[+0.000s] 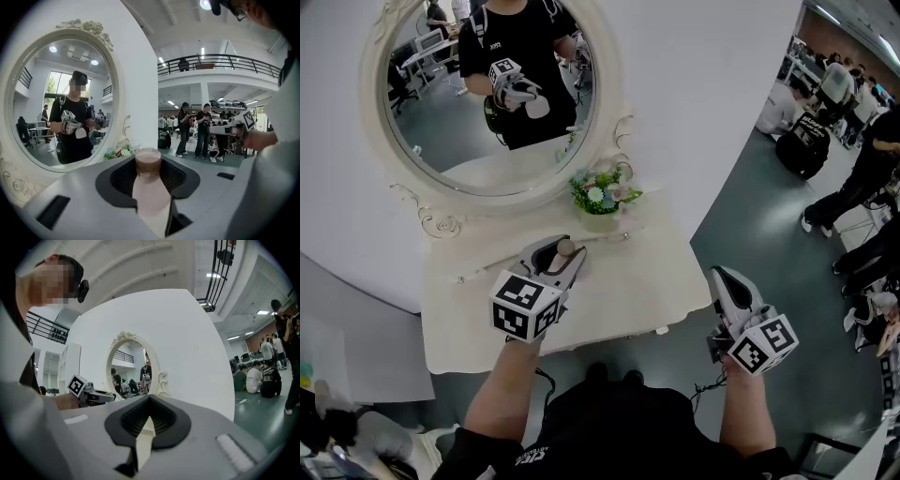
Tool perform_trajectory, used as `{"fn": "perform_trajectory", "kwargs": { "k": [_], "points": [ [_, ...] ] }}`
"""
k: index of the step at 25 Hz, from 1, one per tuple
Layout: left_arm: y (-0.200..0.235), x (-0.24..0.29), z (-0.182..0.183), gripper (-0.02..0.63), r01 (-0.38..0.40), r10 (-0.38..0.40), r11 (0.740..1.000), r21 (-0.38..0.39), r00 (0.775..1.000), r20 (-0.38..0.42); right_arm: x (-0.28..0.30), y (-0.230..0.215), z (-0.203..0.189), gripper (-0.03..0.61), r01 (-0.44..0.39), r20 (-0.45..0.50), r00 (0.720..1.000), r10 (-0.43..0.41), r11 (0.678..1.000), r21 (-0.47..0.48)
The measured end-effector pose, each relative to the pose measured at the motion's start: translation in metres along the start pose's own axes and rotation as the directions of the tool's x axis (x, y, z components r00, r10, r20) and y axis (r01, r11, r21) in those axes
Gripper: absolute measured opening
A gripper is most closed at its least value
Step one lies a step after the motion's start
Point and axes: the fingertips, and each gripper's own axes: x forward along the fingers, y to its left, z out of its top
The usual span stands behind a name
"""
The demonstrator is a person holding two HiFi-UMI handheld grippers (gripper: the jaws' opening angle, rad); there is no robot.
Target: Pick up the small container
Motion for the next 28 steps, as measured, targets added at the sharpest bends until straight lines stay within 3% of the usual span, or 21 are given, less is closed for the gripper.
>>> {"fn": "perform_trajectory", "kwargs": {
  "k": [5,11,28],
  "points": [
    [-0.009,0.003,0.015,0.144,-0.010,0.011,1.000,-0.027,0.999,0.037,-0.002,-0.002,-0.001,0.009,-0.030,-0.022,0.999,0.029,0.999,-0.026],
    [-0.017,0.007,0.023,0.144,-0.012,0.012,1.000,0.005,0.999,0.032,0.004,0.004,0.003,0.008,-0.075,-0.023,0.997,0.074,0.996,-0.048],
    [-0.033,0.026,0.009,0.144,0.005,-0.005,1.000,0.006,1.000,0.004,0.009,-0.001,-0.007,0.009,-0.103,-0.030,0.994,0.103,0.995,-0.015]
  ]
}}
